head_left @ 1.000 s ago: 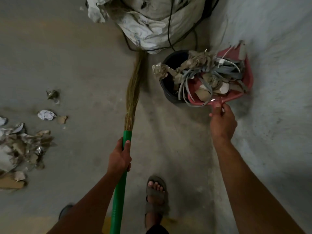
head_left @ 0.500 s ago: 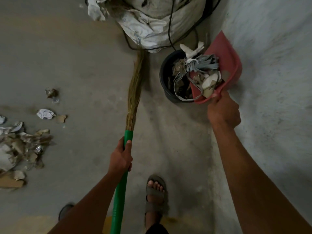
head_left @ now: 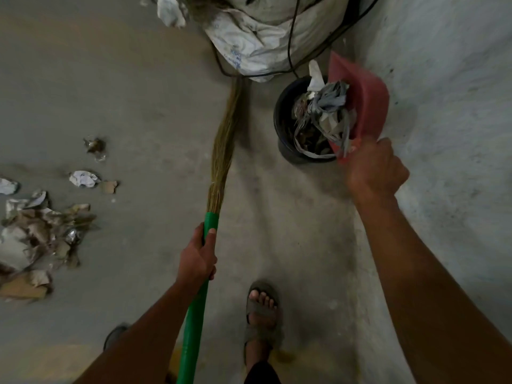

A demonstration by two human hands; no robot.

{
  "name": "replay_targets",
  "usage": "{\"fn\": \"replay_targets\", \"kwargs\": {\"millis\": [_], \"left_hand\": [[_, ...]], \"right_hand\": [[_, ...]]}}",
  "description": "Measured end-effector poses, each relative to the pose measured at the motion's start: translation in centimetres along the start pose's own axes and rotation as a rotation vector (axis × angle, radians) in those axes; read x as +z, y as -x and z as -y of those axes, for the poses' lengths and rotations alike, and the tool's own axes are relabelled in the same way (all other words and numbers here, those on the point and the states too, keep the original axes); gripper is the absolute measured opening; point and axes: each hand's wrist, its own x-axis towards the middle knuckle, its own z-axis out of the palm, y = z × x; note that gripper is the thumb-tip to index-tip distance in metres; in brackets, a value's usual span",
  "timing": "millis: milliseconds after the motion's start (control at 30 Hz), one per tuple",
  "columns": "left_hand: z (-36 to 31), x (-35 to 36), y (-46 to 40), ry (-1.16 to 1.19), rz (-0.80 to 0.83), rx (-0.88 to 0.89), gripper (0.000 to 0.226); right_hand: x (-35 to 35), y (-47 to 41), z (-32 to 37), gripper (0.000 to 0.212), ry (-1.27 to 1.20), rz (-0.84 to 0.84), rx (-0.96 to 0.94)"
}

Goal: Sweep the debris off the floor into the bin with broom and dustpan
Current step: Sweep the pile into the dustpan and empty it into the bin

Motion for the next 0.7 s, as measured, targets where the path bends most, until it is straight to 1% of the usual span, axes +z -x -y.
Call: {"fn": "replay_targets", "kwargs": {"millis": [100, 200, 367, 467, 567, 700], "left_hand": [[0.8, -0.3, 0.1, 0.003, 0.000, 0.003, 0.050], [1.2, -0.5, 0.5, 0.006, 0.006, 0.010, 0.049], [1.8, -0.8, 0.8, 0.020, 0.005, 0.010, 0.048], [1.9, -1.1, 0.9, 0.021, 0.010, 0.012, 0.049], [1.9, -1.4, 0.9, 0.006, 0.011, 0.017, 0.050], [2.1, -2.0, 1.1, 0.004, 0.007, 0.015, 0.051]], "right_hand": [[0.1, -0.6, 1.3, 0.033, 0.082, 0.004, -0.053], [0.0, -1.3, 2.5, 0.034, 0.124, 0.019, -0.081], [0.3, -1.5, 4.0, 0.037, 0.207, 0.090, -0.148], [0.8, -0.9, 4.8, 0.034, 0.241, 0.108, -0.194], [1.7, 0.0, 4.9, 0.034, 0.222, 0.116, -0.211], [2.0, 0.4, 4.0, 0.037, 0.101, 0.075, -0.136]]}}
